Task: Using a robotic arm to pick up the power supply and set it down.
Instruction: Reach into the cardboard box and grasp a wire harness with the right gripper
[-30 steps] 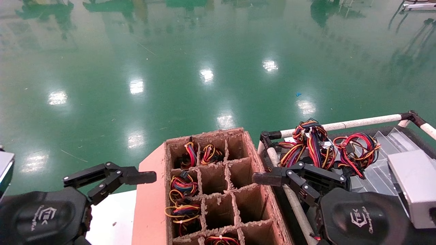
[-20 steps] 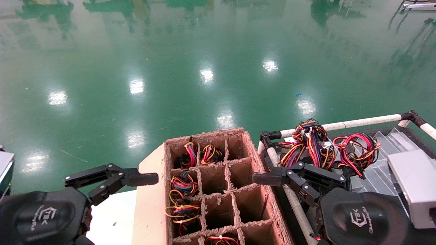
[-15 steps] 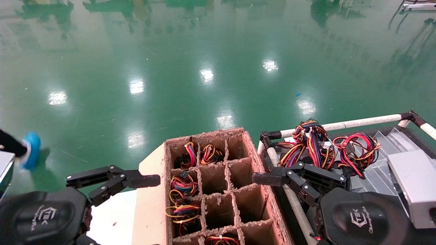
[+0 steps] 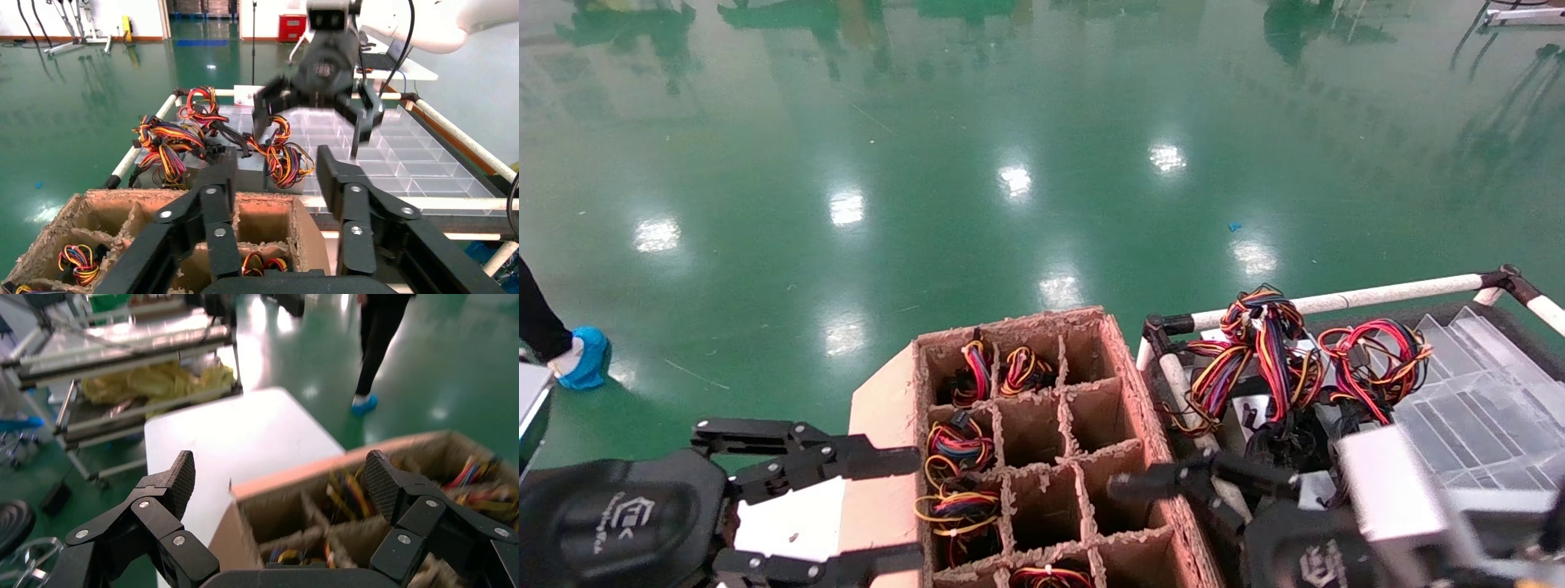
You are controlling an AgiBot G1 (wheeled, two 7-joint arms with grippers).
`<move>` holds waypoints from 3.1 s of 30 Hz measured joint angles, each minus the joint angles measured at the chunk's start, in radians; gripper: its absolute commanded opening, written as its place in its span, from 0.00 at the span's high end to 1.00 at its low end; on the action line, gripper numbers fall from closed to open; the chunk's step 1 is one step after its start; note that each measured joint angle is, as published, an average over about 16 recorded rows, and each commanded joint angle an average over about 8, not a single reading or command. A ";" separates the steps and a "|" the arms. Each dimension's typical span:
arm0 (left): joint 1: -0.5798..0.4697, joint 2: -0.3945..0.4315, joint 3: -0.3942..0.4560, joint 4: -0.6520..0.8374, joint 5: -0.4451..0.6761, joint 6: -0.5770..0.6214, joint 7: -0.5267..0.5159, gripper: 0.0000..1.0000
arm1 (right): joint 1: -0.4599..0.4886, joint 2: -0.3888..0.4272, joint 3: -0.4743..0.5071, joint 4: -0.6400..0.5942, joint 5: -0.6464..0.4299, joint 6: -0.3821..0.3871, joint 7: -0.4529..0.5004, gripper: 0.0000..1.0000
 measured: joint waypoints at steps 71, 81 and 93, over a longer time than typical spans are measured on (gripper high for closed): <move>0.000 0.000 0.001 0.000 -0.001 0.000 0.001 0.00 | 0.052 -0.171 -0.180 -0.010 -0.408 0.152 0.057 0.32; 0.000 -0.001 0.001 0.000 -0.001 0.000 0.001 0.00 | 0.069 -0.178 -0.191 -0.029 -0.432 0.144 0.048 1.00; 0.000 -0.001 0.002 0.000 -0.001 -0.001 0.001 0.00 | 0.106 -0.192 -0.209 -0.056 -0.465 0.119 0.032 1.00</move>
